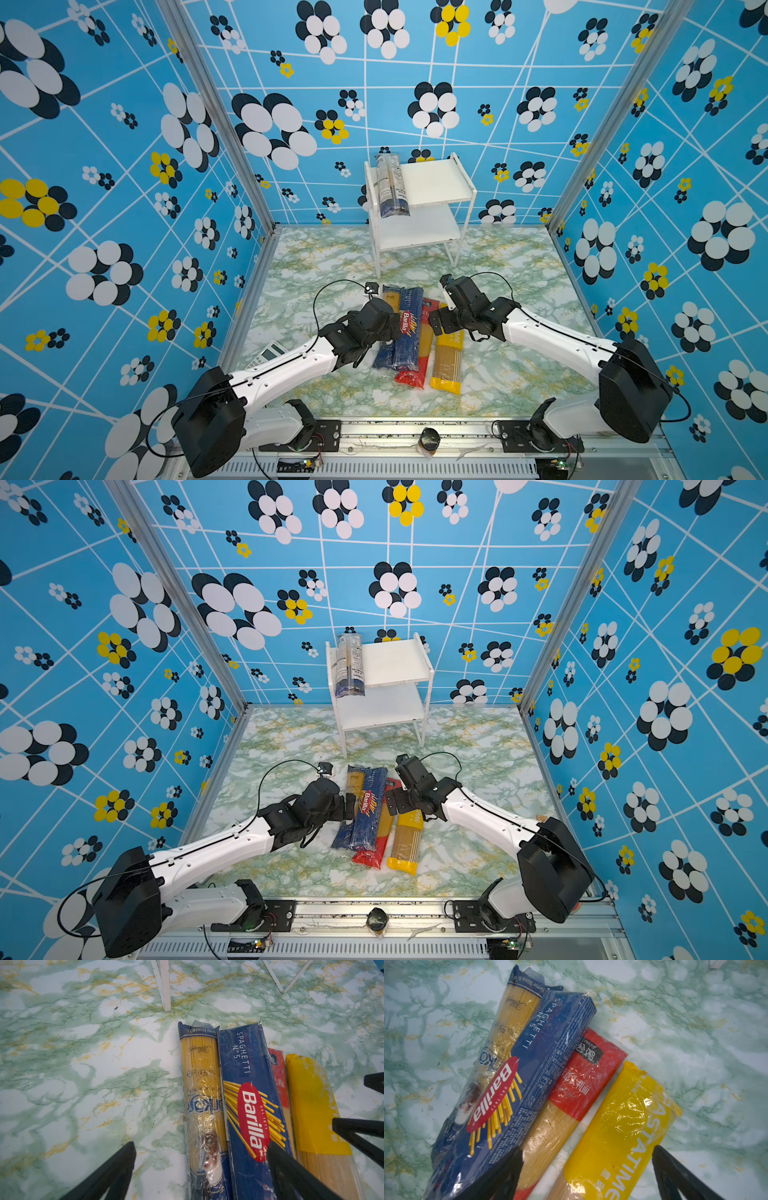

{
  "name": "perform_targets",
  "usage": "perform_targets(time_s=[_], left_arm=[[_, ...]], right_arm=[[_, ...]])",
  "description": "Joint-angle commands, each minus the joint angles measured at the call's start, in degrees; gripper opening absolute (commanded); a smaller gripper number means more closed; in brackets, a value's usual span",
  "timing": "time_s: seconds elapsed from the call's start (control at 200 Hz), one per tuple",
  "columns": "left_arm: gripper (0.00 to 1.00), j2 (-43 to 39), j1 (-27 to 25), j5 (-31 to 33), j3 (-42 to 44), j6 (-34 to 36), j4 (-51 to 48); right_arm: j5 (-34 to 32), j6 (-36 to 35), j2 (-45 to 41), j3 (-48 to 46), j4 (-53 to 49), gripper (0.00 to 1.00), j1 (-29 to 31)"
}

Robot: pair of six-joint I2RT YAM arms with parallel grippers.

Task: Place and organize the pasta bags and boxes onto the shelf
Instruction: 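Lower the left gripper onto the clear blue-bottomed Ankara bag while right hovers over Barilla box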

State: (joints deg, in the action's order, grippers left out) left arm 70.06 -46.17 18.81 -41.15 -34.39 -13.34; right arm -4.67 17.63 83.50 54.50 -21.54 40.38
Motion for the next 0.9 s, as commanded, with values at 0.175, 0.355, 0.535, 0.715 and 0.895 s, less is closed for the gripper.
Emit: perform_targets(time_s=[0.175, 0.355, 0.535, 0.715, 0.895], left_arm=[[0.99, 0.4, -1.1, -1.7, 3.9, -5.1, -2.7], [0.99, -2.1, -2.0, -1.1, 6.6, -7.7, -6.3], [0.99, -6.2, -2.1, 0.1, 9.7, -9.0, -7.4], [0.99, -8.6, -2.0, 1.3, 11.4, -9.9, -7.2], [0.99, -9.1, -2.0, 1.7, 12.3, -10.3, -7.2]], right_arm=[[5.5, 4.2, 3.5, 2.0, 5.5, 0.99, 1.5], [5.3, 5.2, 5.6, 3.3, 6.4, 0.99, 4.8], [0.8, 4.9, 10.1, 8.1, 3.0, 0.99, 8.9], [-6.3, 3.6, 16.9, 16.1, -5.1, 0.99, 12.3], [-10.3, 3.9, 21.9, 20.5, -10.6, 0.99, 13.1]])
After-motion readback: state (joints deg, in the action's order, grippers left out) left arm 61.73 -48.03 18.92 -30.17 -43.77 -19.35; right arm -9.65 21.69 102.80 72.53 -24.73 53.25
